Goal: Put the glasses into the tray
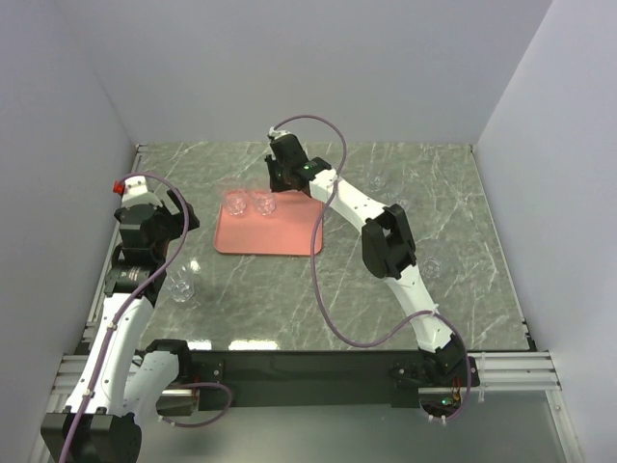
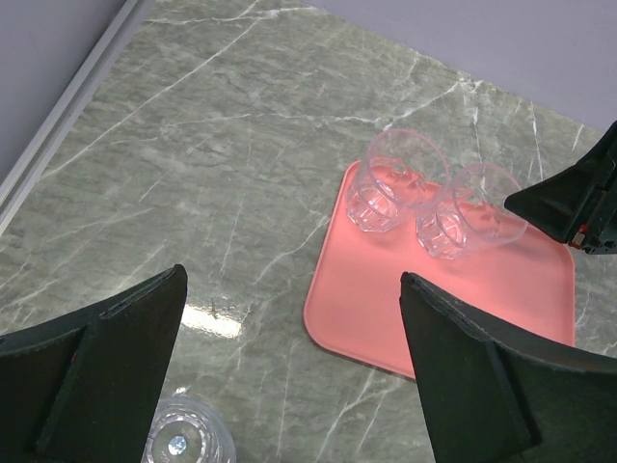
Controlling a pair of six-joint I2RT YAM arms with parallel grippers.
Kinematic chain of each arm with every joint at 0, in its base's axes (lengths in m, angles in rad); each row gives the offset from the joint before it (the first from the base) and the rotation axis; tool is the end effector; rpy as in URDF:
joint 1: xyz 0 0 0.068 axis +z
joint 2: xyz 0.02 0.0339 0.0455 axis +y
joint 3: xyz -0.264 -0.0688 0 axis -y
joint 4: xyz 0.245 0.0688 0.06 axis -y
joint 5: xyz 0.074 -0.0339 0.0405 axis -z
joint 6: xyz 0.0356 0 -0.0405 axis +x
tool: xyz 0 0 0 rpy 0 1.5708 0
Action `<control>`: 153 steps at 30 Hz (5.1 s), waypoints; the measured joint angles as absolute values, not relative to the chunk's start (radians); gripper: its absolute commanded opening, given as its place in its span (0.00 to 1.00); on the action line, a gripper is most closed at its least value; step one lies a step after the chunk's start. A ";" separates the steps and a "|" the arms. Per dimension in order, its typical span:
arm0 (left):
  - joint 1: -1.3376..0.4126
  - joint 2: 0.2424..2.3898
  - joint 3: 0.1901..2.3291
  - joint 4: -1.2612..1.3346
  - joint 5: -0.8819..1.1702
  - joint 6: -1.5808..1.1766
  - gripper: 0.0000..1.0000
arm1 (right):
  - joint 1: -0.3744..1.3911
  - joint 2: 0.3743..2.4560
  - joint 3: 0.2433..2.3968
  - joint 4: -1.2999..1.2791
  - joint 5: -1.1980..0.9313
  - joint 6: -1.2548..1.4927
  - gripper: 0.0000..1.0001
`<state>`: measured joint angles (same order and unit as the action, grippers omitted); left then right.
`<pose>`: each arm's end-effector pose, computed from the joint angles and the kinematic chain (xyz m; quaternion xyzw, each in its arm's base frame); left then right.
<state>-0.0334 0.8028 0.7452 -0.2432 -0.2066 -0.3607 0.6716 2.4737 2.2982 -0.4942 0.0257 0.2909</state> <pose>0.1887 0.0010 0.3169 -0.1908 0.7801 -0.0341 0.5948 0.4428 0.3508 0.2253 -0.1648 0.8849 0.1913 0.3913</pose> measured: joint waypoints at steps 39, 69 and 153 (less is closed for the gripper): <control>-0.033 0.904 0.859 -0.540 -0.073 -0.700 0.94 | 0.478 1.384 1.278 -0.524 -0.518 -0.323 0.59; -0.033 1.056 0.864 -0.864 -0.297 -0.992 0.55 | 0.102 1.072 0.913 -0.456 -0.826 -0.352 0.61; -0.611 1.995 1.643 -0.539 -0.115 -0.215 0.01 | 0.028 1.061 0.894 -0.456 -0.857 -0.358 0.61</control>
